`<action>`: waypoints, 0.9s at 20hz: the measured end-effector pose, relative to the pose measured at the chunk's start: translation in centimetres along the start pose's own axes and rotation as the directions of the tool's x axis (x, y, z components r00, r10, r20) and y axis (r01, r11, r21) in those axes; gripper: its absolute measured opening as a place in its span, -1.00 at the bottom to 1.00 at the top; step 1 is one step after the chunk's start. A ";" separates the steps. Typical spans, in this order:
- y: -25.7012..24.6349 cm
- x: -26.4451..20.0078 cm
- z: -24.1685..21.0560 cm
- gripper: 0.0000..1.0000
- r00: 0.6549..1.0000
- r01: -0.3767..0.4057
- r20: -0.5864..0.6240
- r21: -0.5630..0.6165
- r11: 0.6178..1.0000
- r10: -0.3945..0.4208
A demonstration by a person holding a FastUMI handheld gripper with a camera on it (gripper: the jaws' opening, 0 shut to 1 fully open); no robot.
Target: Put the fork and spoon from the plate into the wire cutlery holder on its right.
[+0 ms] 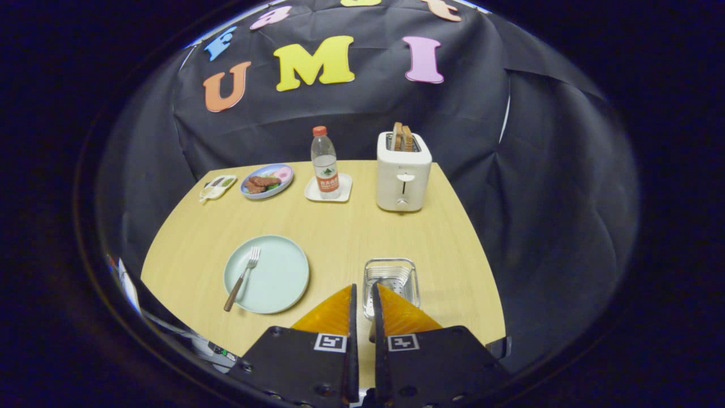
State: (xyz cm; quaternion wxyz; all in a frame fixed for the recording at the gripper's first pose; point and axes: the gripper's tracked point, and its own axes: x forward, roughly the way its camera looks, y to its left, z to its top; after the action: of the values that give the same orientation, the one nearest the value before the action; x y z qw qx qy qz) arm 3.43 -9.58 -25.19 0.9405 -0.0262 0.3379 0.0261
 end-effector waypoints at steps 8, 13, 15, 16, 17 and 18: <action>8.6 1.3 -3.8 -0.18 0.994 -0.081 -0.076 -0.064 0.995 0.076; 13.4 3.2 -5.7 0.78 0.990 -0.095 -0.116 -0.139 0.986 0.079; 15.2 4.2 -5.8 0.92 0.990 -0.094 -0.120 -0.134 0.986 0.078; 16.0 4.6 -6.1 0.94 0.988 -0.093 -0.134 -0.124 0.988 0.076; 16.9 5.1 -6.5 0.94 0.986 -0.097 -0.149 -0.109 0.989 0.080; 17.6 5.5 -6.6 0.94 0.984 -0.098 -0.160 -0.094 0.991 0.082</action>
State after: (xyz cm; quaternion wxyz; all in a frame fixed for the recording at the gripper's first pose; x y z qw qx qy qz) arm 2.29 7.71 -34.36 0.9065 -0.0607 0.4094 0.0835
